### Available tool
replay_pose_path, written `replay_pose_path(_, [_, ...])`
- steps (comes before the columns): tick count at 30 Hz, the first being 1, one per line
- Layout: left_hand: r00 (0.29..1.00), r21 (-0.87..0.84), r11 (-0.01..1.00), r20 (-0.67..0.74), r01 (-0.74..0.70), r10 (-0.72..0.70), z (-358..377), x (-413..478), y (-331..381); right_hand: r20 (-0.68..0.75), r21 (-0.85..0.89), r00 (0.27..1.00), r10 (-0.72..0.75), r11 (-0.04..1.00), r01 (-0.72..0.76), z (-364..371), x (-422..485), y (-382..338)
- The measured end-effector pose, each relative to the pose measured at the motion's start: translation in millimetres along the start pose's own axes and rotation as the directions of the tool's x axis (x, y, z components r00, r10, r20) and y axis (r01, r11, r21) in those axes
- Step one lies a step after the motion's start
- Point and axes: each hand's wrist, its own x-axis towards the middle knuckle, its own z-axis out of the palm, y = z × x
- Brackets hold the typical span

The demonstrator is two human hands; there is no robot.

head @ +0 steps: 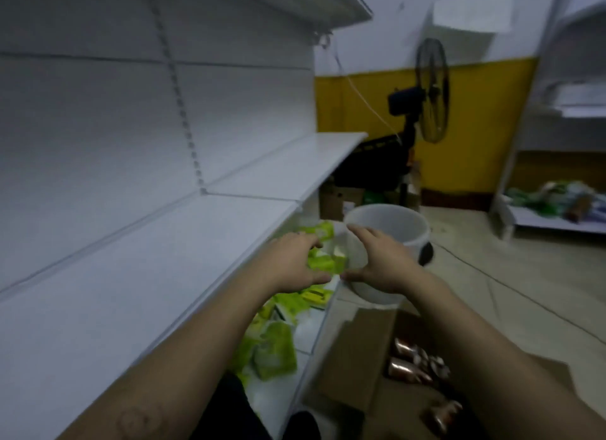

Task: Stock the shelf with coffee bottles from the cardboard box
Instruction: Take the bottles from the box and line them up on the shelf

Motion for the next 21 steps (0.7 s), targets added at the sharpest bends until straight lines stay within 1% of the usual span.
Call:
replay_pose_path(3, [0.995,-0.076,0.995,0.073,-0.058,0.064,46.4,37.7,20.5,0.080,-0.009,0.984,0.161,0.987,-0.161,25.7,-14.2,47.3])
replay_pose_path(5, [0.984,-0.142,0.987,0.147,-0.082,0.102,75.9,58.5,37.0,0.139,-0.030,0.950,0.280,0.960,-0.278,39.0,-24.8,78.1])
replay_pose_path(9, [0.934,-0.210,0.966,0.289,-0.152,0.210,134.4,92.7,69.3,0.248,-0.063,0.843,0.478,0.876,-0.478,52.2,-39.9,130.1])
replay_pose_path(11, [0.900,-0.228,0.959,0.361,-0.169,0.244,162.8,105.7,82.9,0.280,-0.056,0.793,0.541,0.834,-0.549,65.5,-46.3,155.6])
replay_pose_path(14, [0.839,-0.207,0.965,0.488,-0.159,0.242,207.8,122.2,101.7,0.332,0.001,0.709,0.622,0.751,-0.660,98.5,-62.2,191.7])
replay_pose_path(16, [0.781,-0.176,0.973,0.581,-0.152,0.227,240.6,128.9,111.9,0.391,0.017,0.644,0.657,0.695,-0.719,125.5,-75.6,210.6])
replay_pose_path(19, [0.675,-0.161,0.978,0.708,-0.129,0.206,287.9,133.7,122.2,0.530,0.025,0.511,0.677,0.589,-0.807,167.1,-91.0,236.2])
replay_pose_path(21, [0.625,-0.164,0.983,0.759,-0.084,0.180,318.5,137.4,125.3,0.602,0.020,0.421,0.678,0.514,-0.857,190.2,-96.6,254.2])
